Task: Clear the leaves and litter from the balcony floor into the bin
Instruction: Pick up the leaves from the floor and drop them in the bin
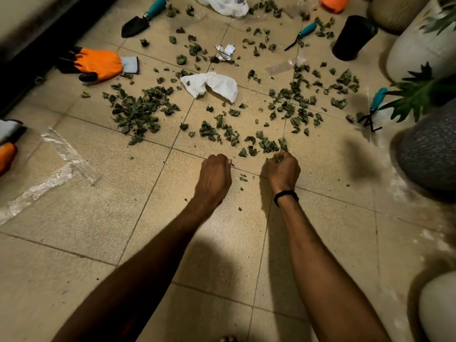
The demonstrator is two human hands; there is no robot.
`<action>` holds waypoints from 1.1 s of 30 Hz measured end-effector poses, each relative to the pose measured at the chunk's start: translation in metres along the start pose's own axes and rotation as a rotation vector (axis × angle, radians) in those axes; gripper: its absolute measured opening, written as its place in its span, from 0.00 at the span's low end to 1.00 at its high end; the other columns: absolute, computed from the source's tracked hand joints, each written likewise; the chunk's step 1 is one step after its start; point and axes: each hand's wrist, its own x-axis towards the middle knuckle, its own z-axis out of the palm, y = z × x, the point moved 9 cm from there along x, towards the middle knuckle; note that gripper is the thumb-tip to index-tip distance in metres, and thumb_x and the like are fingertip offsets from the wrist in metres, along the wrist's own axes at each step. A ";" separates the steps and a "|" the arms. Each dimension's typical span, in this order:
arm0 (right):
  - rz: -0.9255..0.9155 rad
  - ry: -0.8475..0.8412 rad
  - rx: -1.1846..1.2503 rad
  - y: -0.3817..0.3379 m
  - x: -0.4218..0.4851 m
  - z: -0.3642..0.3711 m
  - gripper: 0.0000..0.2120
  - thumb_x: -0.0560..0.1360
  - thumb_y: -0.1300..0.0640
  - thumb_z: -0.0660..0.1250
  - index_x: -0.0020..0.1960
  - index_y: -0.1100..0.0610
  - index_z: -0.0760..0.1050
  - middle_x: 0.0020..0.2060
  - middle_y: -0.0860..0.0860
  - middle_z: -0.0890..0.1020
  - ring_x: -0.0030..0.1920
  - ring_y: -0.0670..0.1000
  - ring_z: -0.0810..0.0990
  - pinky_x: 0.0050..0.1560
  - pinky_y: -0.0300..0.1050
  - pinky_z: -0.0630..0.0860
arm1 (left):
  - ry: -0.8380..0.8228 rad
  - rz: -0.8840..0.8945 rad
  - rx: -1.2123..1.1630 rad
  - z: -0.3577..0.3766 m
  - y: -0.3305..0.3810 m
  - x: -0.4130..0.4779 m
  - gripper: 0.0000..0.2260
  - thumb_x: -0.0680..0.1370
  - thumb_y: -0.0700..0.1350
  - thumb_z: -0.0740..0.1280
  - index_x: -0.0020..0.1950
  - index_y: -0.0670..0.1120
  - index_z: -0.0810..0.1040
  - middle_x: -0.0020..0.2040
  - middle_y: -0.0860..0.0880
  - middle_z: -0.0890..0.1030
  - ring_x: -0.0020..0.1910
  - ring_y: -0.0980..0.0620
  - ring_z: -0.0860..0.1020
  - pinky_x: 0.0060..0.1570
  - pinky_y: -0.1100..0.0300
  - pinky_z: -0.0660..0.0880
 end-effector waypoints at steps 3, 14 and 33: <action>-0.027 -0.036 -0.061 -0.003 -0.003 0.008 0.13 0.79 0.57 0.66 0.61 0.61 0.76 0.60 0.59 0.74 0.59 0.56 0.74 0.52 0.36 0.63 | -0.057 0.007 0.025 0.010 0.009 0.006 0.16 0.86 0.50 0.56 0.57 0.39 0.76 0.48 0.40 0.78 0.47 0.45 0.73 0.47 0.54 0.68; -0.003 -0.274 -0.029 -0.002 -0.015 0.020 0.02 0.74 0.59 0.70 0.46 0.55 0.80 0.44 0.50 0.84 0.44 0.47 0.79 0.44 0.36 0.70 | -0.065 0.007 0.012 0.013 0.029 0.030 0.08 0.83 0.43 0.58 0.56 0.40 0.73 0.46 0.43 0.78 0.42 0.48 0.72 0.46 0.53 0.71; -0.185 -0.329 -0.211 -0.014 -0.050 0.042 0.05 0.77 0.57 0.67 0.48 0.59 0.76 0.44 0.55 0.82 0.46 0.54 0.78 0.43 0.43 0.73 | 0.101 -0.614 -0.856 -0.032 -0.059 -0.033 0.10 0.74 0.45 0.65 0.41 0.48 0.86 0.31 0.47 0.81 0.32 0.49 0.77 0.35 0.55 0.72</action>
